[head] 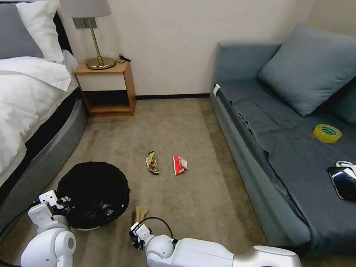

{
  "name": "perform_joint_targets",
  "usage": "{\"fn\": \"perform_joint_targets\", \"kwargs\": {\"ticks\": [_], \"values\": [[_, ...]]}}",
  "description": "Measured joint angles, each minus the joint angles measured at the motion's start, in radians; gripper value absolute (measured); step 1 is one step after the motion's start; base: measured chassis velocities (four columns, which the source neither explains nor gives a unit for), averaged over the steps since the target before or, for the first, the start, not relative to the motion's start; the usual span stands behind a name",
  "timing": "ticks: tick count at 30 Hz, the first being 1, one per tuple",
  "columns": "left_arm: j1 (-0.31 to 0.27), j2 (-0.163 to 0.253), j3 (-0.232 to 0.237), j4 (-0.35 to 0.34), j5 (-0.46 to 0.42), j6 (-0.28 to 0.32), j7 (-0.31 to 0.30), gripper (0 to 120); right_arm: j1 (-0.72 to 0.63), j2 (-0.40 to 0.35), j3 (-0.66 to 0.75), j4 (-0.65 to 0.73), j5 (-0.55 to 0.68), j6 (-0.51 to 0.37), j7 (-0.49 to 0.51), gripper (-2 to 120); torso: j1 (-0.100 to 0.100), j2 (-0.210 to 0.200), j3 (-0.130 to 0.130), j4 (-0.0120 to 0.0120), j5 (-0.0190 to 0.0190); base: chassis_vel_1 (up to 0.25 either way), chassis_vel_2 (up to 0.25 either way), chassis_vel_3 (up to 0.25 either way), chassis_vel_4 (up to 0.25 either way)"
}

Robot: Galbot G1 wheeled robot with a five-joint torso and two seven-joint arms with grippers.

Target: Pick up the trash bin, then pick up the garbage on the floor and place it into the trash bin.

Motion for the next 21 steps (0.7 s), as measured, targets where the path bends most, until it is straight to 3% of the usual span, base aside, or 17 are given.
{"fn": "perform_joint_targets", "kwargs": {"ticks": [3, 5, 11, 21], "values": [[0.000, 0.000, -0.001, 0.000, 0.000, -0.001, 0.000, 3, 0.001, -0.005, 0.000, -0.002, -0.008, 0.010, -0.002, 4, 0.000, 0.000, 0.000, 0.0000, 0.0000, 0.000, 0.000, 0.000, 0.000], [0.000, 0.000, -0.001, 0.000, 0.000, -0.001, 0.000, 3, 0.002, -0.008, 0.000, -0.001, -0.009, 0.013, -0.002, 1, 0.000, 0.000, 0.000, 0.0000, 0.0000, 0.000, 0.000, 0.000, 0.000], [0.000, 0.002, -0.002, 0.000, -0.001, -0.002, 0.000, 3, 0.018, -0.030, 0.019, 0.034, -0.012, 0.023, 0.002, 0, 0.000, 0.000, 0.000, 0.0000, 0.0000, 0.000, 0.000, 0.000, 0.000], [-0.003, 0.022, -0.010, 0.000, -0.020, 0.000, 0.001, 3, 0.117, -0.191, 0.167, 0.234, 0.004, 0.009, 0.022, 0, 0.000, 0.000, 0.000, 0.0000, 0.0002, 0.000, 0.000, 0.000, 0.000]]}}
